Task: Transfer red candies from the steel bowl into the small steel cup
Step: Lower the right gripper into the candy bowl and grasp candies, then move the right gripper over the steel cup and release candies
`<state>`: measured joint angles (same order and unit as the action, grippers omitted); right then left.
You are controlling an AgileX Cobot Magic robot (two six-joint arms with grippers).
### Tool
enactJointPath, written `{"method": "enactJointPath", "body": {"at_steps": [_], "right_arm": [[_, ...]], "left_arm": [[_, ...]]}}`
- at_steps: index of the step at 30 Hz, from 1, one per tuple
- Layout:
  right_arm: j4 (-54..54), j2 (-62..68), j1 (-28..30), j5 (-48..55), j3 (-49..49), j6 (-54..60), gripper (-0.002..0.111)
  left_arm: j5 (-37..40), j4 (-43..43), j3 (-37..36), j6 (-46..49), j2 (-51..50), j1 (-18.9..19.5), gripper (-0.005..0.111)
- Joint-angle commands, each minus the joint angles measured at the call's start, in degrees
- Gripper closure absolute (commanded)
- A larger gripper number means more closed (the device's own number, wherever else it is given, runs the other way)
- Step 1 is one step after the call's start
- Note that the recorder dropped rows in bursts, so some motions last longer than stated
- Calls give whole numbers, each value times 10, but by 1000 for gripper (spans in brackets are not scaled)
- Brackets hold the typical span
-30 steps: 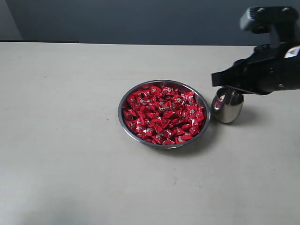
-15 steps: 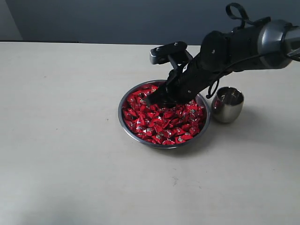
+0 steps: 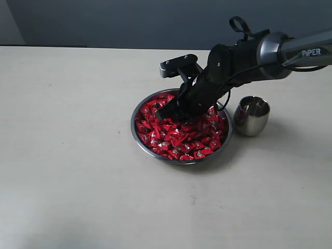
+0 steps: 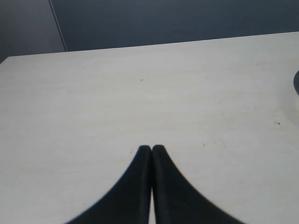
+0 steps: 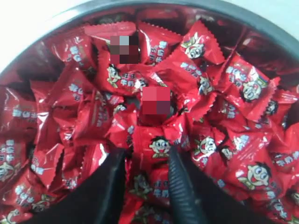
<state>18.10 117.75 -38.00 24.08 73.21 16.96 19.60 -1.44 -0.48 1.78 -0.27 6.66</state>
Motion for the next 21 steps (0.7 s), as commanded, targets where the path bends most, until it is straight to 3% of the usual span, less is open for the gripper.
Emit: {"method": "enactJointPath", "body": {"at_steps": [1, 17, 21], "right_arm": [[-32, -2, 4, 10, 4, -5, 108], [-120, -133, 4, 51, 3, -82, 108], [-123, -172, 27, 73, 3, -82, 108]], "left_arm": [[-3, -1, 5, -1, 3, -5, 106], [-3, -1, 5, -1, 3, -5, 106], [-3, -1, 5, -1, 3, -5, 106]]}}
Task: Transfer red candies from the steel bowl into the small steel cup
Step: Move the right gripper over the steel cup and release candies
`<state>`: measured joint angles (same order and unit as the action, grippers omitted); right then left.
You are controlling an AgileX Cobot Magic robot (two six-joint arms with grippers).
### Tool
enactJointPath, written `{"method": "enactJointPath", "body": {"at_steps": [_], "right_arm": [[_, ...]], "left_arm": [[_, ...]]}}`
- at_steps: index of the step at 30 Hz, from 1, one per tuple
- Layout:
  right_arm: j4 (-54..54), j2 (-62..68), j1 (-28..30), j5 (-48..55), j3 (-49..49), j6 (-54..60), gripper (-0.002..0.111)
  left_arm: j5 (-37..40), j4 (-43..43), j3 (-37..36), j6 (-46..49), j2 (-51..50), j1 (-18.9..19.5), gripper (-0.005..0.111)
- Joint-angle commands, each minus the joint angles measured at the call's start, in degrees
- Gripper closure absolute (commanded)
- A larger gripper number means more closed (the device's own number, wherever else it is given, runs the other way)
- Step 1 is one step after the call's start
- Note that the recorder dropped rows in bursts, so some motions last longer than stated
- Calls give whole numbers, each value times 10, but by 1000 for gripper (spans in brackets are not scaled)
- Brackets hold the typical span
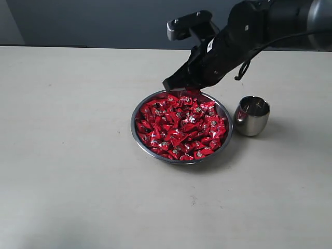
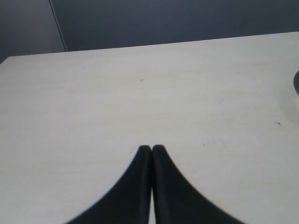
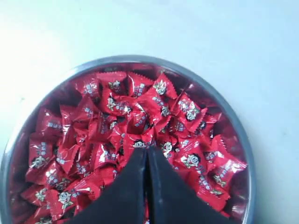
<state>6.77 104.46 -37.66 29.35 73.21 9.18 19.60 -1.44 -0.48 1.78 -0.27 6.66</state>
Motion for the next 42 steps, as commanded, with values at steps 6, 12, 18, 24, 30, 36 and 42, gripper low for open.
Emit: {"method": "enactJointPath", "body": {"at_steps": [6, 12, 18, 24, 30, 36, 42], "right_arm": [[-10, -77, 99, 53, -17, -15, 108], [4, -82, 166, 6, -84, -15, 108], [28, -80, 176, -65, -137, -15, 108], [25, -48, 176, -68, -140, -15, 108], [25, -36, 176, -73, -140, -15, 94], [25, -45, 176, -70, -140, -13, 69], [31, -79, 173, -67, -140, -13, 71]], "left_arm": [[-3, -1, 5, -1, 3, -5, 106], [-3, -1, 5, -1, 3, -5, 106], [-3, -1, 5, -1, 3, -5, 106], [-3, -1, 5, -1, 3, -5, 106], [-3, -1, 5, -1, 3, -5, 106], [-3, -1, 5, -1, 3, -5, 106], [-3, -1, 5, -1, 3, -5, 106]]}}
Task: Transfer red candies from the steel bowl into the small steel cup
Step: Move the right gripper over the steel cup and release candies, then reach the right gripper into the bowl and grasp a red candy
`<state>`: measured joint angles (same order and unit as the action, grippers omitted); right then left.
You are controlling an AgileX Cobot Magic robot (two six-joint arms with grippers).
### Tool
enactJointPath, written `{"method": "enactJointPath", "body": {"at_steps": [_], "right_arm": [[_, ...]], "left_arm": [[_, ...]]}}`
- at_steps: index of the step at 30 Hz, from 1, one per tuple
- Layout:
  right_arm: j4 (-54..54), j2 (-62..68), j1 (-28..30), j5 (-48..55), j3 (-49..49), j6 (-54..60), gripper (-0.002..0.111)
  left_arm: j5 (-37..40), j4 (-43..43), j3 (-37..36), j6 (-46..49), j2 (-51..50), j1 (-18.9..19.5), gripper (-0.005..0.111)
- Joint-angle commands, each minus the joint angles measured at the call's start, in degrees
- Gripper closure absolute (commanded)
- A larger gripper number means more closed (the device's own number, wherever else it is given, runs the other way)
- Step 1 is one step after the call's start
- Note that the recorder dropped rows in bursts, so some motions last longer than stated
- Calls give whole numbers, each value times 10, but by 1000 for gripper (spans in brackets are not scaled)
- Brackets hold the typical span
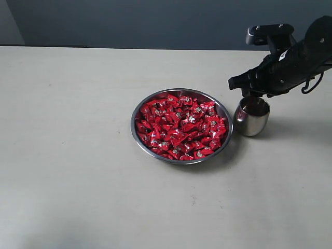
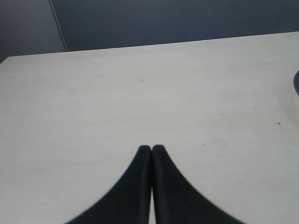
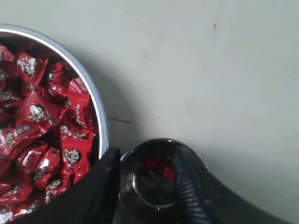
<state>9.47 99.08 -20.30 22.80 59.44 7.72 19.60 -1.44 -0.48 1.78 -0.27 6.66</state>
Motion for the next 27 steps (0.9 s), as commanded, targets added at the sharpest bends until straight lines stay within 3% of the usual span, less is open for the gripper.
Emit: {"method": "enactJointPath", "body": {"at_steps": [1, 14, 27], "right_arm": [[7, -29, -5, 2, -2, 2, 71], [30, 32, -146, 51, 87, 17, 71], [52, 205, -175, 115, 232, 18, 71]], "left_arm": [[-3, -1, 5, -1, 3, -5, 106], [-3, -1, 5, -1, 3, -5, 106], [-3, -1, 5, -1, 3, -5, 106]]}}
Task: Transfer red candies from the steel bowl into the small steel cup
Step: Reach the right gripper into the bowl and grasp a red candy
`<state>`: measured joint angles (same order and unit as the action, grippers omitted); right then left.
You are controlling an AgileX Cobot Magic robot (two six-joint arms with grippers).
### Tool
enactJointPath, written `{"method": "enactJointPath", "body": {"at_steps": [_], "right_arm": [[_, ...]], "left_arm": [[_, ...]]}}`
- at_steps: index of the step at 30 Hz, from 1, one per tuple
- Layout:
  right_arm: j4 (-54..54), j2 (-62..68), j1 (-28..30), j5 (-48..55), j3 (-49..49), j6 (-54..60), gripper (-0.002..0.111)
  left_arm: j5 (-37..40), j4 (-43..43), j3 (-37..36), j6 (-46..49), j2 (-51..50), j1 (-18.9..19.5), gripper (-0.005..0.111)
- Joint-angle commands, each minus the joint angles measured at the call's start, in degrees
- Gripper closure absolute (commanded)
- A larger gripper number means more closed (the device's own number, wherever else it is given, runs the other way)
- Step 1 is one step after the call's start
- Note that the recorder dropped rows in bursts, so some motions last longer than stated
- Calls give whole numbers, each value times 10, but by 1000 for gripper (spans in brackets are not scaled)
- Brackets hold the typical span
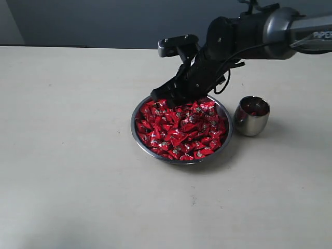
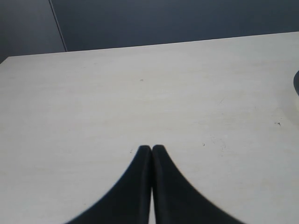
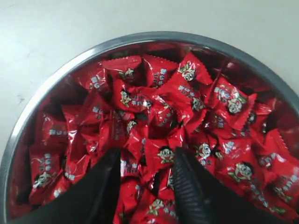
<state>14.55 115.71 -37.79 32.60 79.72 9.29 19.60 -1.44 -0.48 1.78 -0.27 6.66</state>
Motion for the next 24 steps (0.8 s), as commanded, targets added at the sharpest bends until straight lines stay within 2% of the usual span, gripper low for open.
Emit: {"method": "enactJointPath", "body": {"at_steps": [1, 10, 11, 12, 13, 14, 24], "right_arm": [[1, 45, 0, 17, 32, 2, 71], [-13, 89, 0, 6, 40, 0, 72], [-14, 89, 0, 4, 40, 0, 75], [-15, 89, 0, 4, 40, 0, 81], [-20, 83, 0, 6, 40, 0, 101], [-25, 78, 0, 9, 40, -1, 109], [-55, -48, 0, 73, 40, -24, 108]], "left_arm": [[-3, -1, 5, -1, 3, -5, 106], [-3, -1, 5, -1, 3, -5, 106], [-3, -1, 5, -1, 3, -5, 106], [-3, -1, 5, -1, 3, -5, 106], [-3, -1, 5, -1, 3, -5, 106], [-3, -1, 5, -1, 3, -5, 106], [-3, -1, 5, -1, 3, -5, 106]]}}
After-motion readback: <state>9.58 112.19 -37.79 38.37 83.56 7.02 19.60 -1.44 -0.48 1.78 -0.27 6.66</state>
